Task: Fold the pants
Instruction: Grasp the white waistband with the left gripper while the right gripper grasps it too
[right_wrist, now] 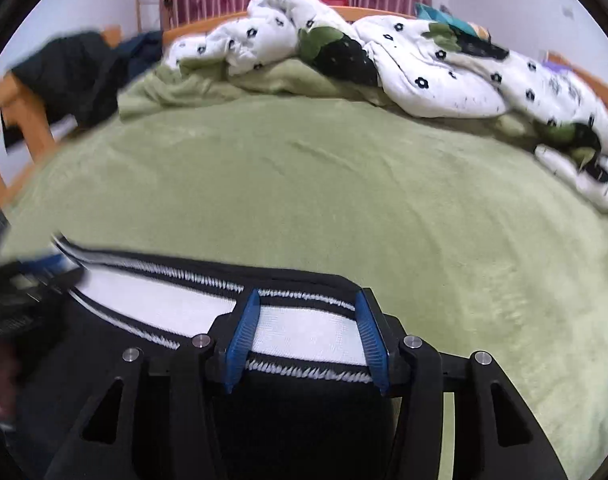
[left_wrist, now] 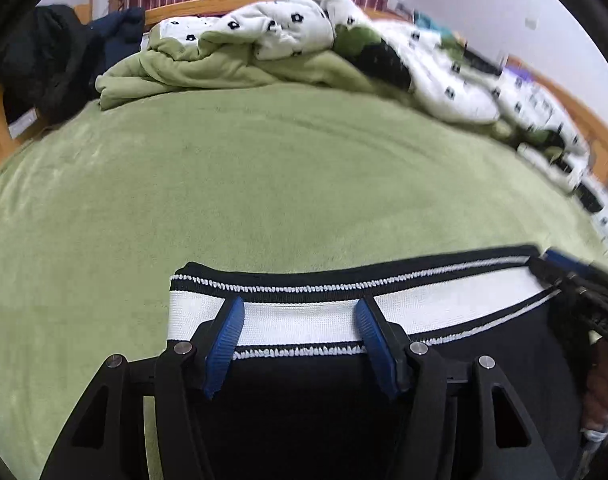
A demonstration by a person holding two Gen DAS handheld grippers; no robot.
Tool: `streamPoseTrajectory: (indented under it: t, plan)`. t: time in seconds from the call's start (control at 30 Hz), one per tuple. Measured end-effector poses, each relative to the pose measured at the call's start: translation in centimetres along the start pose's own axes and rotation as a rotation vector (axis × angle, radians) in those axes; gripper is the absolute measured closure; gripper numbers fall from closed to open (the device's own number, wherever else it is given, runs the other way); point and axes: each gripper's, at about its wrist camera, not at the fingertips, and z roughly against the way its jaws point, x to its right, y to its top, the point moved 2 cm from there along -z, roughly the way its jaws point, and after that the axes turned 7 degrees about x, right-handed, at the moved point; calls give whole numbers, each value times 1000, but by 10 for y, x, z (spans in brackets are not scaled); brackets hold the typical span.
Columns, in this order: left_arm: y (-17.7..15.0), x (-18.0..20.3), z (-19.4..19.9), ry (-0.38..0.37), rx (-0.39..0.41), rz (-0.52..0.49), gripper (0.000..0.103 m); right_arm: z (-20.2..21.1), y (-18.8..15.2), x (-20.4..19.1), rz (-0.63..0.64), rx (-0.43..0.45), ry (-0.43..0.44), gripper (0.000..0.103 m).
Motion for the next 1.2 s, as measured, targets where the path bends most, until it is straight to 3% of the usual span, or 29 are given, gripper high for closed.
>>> streamPoseTrajectory:
  t: [0.27, 1.2]
  plan:
    - [-5, 3, 2, 16, 28, 3, 46, -6, -4, 12, -60, -6, 50, 45]
    - [-5, -9, 16, 45, 113, 58, 47, 5, -9, -3, 8, 32, -73, 35]
